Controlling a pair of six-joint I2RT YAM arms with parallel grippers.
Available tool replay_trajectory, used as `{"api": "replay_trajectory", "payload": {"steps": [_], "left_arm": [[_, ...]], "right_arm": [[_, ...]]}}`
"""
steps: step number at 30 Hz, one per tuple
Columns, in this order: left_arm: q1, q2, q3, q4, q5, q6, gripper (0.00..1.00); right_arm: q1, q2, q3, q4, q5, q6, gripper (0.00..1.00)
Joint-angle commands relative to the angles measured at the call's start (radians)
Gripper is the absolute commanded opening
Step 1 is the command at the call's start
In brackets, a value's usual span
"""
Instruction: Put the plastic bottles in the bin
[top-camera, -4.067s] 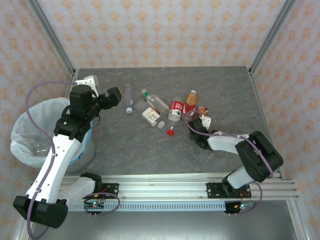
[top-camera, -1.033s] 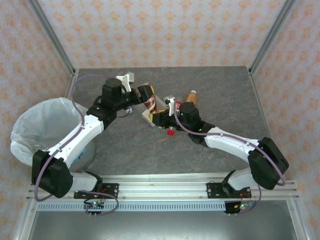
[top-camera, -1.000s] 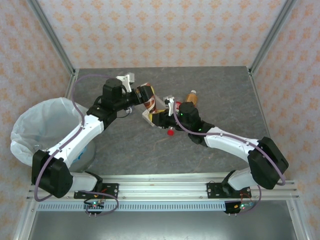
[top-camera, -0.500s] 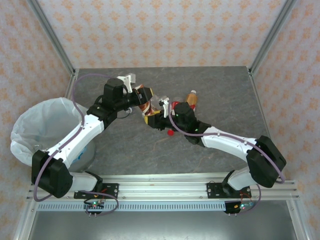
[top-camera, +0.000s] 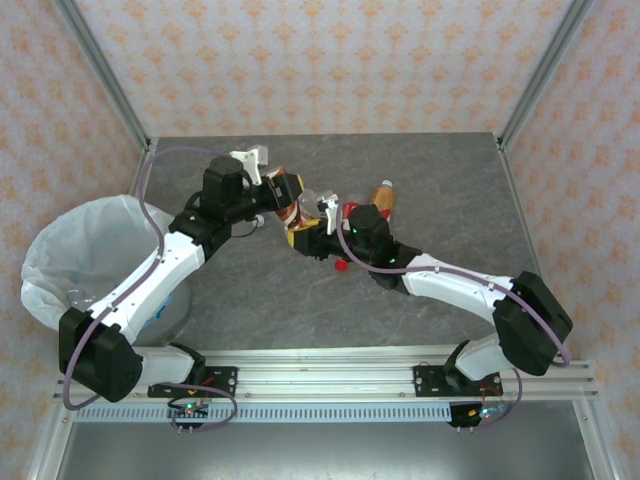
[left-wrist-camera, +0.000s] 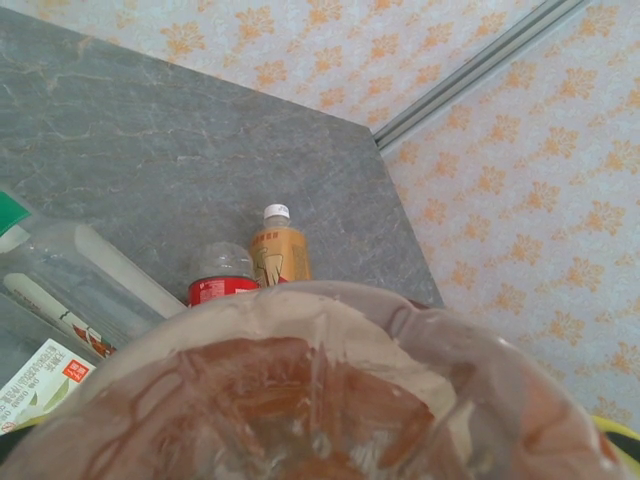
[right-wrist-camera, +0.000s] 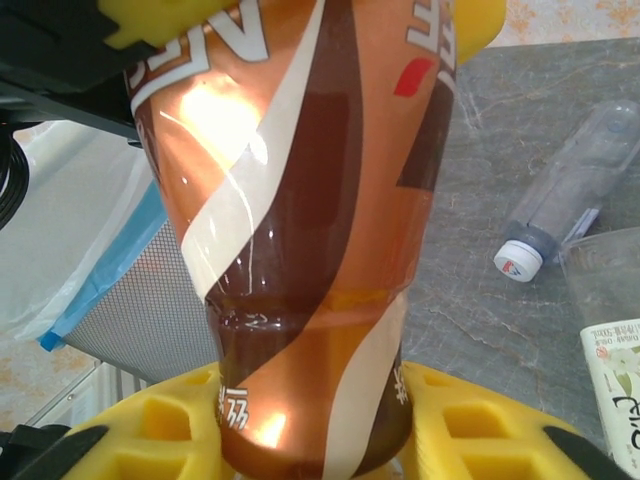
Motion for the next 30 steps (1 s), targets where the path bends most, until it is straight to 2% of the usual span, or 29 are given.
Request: {"api": "replay_trajectory", "payload": {"steps": [1,6,9,13,24,30], "left_arm": [[-0.004,-0.056,0.003,-0.008,-0.034,0.031,0.42],[-0.003,-0.081,0.046,-0.096,-0.113,0.063,0.42],[-0.003,-0.109,0.07,-0.151,-0.222,0.063,0.44],[-0.002,-0.157,0.088,-0.202,-0.36,0.104,0.44],[-0.003,-0.273,0.228,-0.441,-0.72,0.243,0.44],[-0.003,-0.326,0.275,-0.49,-0.883,0.325,0.44]], "right_arm": [[-0.006,-0.03,-0.016,0.003,0.058,0.007,0.5],[-0.006,-0.067,-0.041,0.008,0.109,-0.017,0.67],[-0.006,-0.095,-0.056,0.001,0.157,-0.052,0.76],[-0.006,-0.127,-0.08,-0.001,0.243,-0.077,0.99],[-0.008,-0.126,-0.103,-0.042,0.702,-0.01,0.99],[-0.021,-0.135,-0.133,-0.029,0.777,0.065,0.99]]}}
